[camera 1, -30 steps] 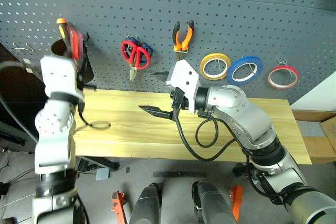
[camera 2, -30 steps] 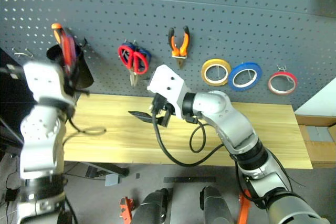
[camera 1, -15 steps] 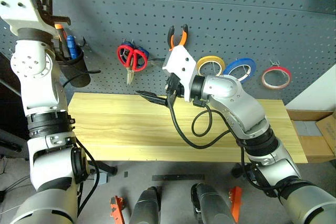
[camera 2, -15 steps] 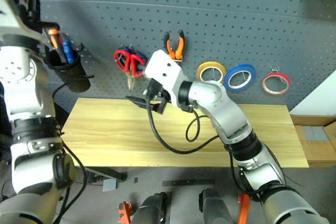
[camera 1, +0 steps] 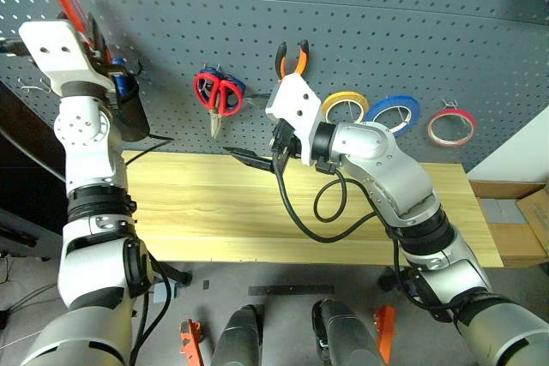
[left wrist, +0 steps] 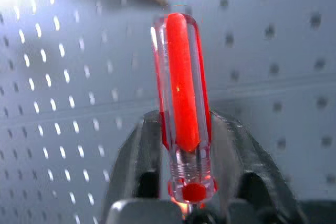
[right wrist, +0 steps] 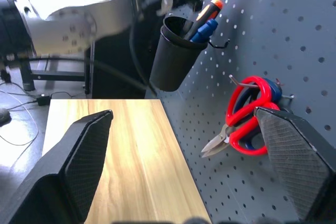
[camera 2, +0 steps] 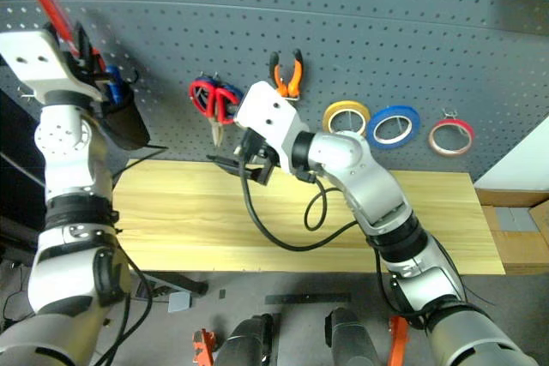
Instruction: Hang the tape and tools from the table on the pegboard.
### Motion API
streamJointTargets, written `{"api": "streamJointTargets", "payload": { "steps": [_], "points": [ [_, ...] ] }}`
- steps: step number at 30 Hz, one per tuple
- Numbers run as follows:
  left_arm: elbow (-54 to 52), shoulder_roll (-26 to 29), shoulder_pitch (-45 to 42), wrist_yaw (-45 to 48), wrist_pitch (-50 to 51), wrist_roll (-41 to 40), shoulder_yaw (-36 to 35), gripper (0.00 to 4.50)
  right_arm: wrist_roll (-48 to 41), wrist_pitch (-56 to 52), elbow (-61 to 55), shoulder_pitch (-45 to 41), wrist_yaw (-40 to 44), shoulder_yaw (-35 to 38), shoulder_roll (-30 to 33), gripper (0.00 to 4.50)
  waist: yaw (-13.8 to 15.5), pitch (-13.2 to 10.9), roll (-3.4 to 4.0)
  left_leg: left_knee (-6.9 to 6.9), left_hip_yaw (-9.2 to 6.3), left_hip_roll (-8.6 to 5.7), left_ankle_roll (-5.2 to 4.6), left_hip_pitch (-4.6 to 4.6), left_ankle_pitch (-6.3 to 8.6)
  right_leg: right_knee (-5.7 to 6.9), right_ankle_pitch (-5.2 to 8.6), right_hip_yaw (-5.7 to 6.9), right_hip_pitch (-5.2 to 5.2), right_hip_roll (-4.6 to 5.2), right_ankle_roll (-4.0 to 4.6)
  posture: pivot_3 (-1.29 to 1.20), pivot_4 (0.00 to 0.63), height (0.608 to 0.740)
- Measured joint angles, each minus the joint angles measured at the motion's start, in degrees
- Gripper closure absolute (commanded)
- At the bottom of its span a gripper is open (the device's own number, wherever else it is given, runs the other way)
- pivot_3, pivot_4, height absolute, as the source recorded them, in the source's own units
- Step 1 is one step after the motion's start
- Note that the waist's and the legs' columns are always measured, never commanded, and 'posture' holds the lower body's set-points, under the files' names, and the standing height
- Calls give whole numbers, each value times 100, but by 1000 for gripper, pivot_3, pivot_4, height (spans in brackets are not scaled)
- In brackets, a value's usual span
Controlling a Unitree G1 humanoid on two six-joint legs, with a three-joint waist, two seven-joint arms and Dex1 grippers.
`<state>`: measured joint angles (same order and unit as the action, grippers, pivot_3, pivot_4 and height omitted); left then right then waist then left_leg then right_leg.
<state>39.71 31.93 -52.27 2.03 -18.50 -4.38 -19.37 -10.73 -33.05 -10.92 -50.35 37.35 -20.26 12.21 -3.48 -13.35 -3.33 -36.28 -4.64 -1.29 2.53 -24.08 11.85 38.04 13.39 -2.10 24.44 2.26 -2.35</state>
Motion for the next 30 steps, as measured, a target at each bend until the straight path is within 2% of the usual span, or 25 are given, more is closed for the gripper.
{"api": "streamJointTargets", "payload": {
  "steps": [5, 6, 10, 14, 17, 22, 24, 27, 30],
  "points": [
    [-141, -91, 40, -25, -84, -81, -7, 206, 11, -4, -1, 0, 11, 0, 25, 0, -31, 0, 0, 0, 1, 1, 0, 1, 0, 3, 0, -2, 0, 0, 0, -98, 142, 740],
    [-233, -94, 67, -38, -83, -110, -14, 16, 22, -4, -1, 0, 11, 0, 29, 0, -41, 0, 0, 0, 1, 1, 0, 1, 0, 3, 0, -2, 0, 0, 0, -99, 143, 740],
    [-1135, -183, 264, -191, 73, -224, -91, 16, -2, -38, -86, 5, 64, 93, 122, 0, -68, 0, 0, -4, -3, 5, 0, -3, 0, 3, 0, -1, 0, 2, 0, -92, 148, 740],
    [-2550, -183, 425, 63, 694, -454, 62, 16, -346, -197, -506, 152, 240, 492, 376, 0, -62, 7, 0, -5, -4, 2, -1, -4, 0, 2, 0, -2, -4, 3, 0, -79, 152, 740],
    [-3774, -180, 945, 782, 1622, -1016, 454, 16, -747, -461, -957, 482, 414, 799, 639, 0, -62, 32, 21, -6, 0, 1, -2, 2, 1, 1, 0, -8, -11, 3, 0, -72, 152, 740],
    [-5183, -168, 2397, 1600, 3817, -2188, 1030, 16, -1105, -748, -1541, 1156, 567, 1009, 1165, 0, -128, 64, 66, -6, 4, 9, -3, 31, 1, 12, 1, -18, -29, -10, -1, -60, 142, 740],
    [-5571, -171, 2872, 1623, 4310, -2318, 1155, 16, -1110, -775, -1672, 1557, 627, 1008, 1434, 0, -139, 64, 66, -8, 5, 9, -3, 31, 1, 14, 1, -20, -29, -18, -1, -58, 136, 740],
    [-6071, -209, 3061, 1411, 4853, -2360, 1176, 16, -1084, -777, -1829, 2044, 609, 991, 1636, 0, -116, 73, 66, -26, 0, 10, -2, 30, 0, 21, 2, -17, -34, -22, -1, -56, 127, 740],
    [-6452, -294, 3428, 954, 5227, -2016, 1353, 16, -1021, -737, -1986, 2810, 410, 897, 1633, 0, -111, 189, 82, -27, 7, 7, -5, 33, 2, 10, 2, -28, -43, -18, -3, -55, 114, 740]
  ]
}}
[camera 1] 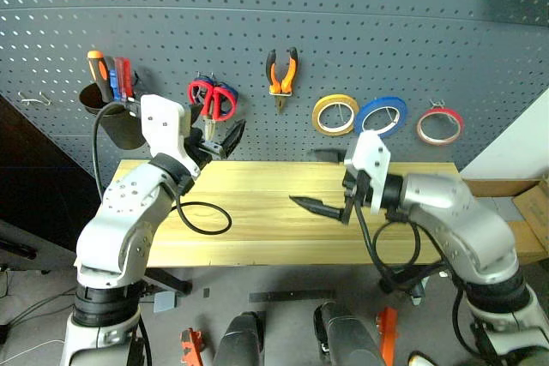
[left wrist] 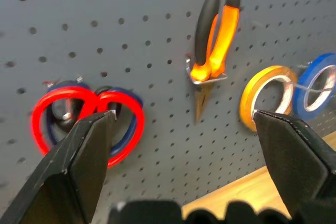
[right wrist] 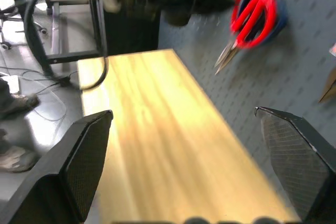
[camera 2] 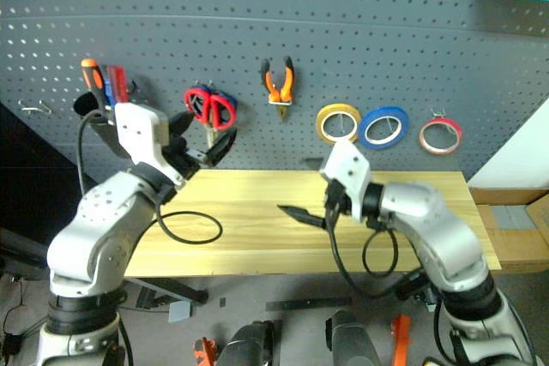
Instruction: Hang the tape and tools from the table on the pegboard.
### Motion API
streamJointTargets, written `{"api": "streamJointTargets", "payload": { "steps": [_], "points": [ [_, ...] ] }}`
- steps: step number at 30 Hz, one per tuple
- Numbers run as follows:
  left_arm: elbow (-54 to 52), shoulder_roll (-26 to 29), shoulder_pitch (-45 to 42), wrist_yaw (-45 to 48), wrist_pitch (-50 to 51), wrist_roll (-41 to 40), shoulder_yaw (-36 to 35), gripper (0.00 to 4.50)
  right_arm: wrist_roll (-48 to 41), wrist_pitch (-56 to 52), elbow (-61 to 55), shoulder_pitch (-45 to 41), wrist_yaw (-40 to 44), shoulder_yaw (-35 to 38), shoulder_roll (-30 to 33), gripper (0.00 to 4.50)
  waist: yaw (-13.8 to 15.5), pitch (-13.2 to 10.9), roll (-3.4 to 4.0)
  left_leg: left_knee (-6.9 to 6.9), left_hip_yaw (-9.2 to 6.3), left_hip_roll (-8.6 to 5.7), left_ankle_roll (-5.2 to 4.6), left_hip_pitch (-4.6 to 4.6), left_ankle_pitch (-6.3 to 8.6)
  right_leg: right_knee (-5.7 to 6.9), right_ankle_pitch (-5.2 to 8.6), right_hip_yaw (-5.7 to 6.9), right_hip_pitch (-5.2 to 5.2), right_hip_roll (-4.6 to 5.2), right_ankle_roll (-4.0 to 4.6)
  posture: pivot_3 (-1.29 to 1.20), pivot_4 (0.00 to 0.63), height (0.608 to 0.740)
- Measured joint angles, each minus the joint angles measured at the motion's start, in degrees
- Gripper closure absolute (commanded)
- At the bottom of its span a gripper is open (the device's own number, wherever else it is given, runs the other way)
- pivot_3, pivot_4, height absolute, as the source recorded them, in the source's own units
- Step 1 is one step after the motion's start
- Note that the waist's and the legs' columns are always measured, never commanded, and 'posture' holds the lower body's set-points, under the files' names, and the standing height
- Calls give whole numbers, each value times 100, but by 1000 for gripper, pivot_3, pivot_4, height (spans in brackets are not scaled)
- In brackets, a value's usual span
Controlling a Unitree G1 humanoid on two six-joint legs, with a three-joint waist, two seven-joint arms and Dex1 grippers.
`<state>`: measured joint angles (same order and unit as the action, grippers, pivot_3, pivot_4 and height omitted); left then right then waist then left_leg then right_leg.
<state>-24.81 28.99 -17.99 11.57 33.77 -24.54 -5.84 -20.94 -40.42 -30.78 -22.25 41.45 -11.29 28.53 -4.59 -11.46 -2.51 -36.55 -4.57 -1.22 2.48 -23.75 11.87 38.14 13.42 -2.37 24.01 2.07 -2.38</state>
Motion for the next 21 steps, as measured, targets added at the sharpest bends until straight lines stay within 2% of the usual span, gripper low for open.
{"api": "streamJointTargets", "payload": {
  "steps": [5, 8, 11, 15, 18, 21],
  "points": [
    [233, -202, 685, -155, -4, 434, 109, 16, 831, 840, 780, 892, -995, -7, -416, 0, 10, 91, 1, -20, 5, -7, 1, 5, -1, 0, 0, 0, -9, -12, 0, -57, 86, 740],
    [760, -421, 988, -203, -470, 650, -62, 16, 1325, 1738, 1591, 1419, -1534, 82, -656, 0, 32, 169, 7, -11, 12, -10, 1, 80, 0, -19, 8, -2, -87, -16, -8, -54, 67, 740],
    [1138, -651, 1185, -268, -876, 770, -291, 16, 1501, 2416, 2180, 1756, -1809, 198, -878, 0, 34, 265, 8, -9, 17, -8, 1, 92, 0, -19, 18, -5, -95, -17, -25, -43, 42, 740],
    [1856, -935, 1519, -515, -1584, 1170, -379, 16, 1514, 3296, 3255, 1927, -2371, 797, -1365, 0, 36, 447, 34, -7, 23, -9, 1, 108, 0, -21, 19, -13, -111, -20, -26, -38, 25, 740],
    [2322, -1137, 1721, -678, -1878, 1285, -529, 16, 1527, 3812, 3949, 1879, -2647, 1139, -1431, 0, 43, 495, 33, 3, 21, -6, 1, 184, 2, -42, 38, -12, -187, -27, 4, -30, 5, 740],
    [2594, -1218, 1768, -795, -2079, 1324, -746, 16, 1524, 4081, 4429, 1734, -2816, 1387, -1499, 0, 41, 552, 39, 8, 21, -4, 1, 199, 2, -45, 41, -12, -200, -28, 9, -26, 0, 740]
  ]
}}
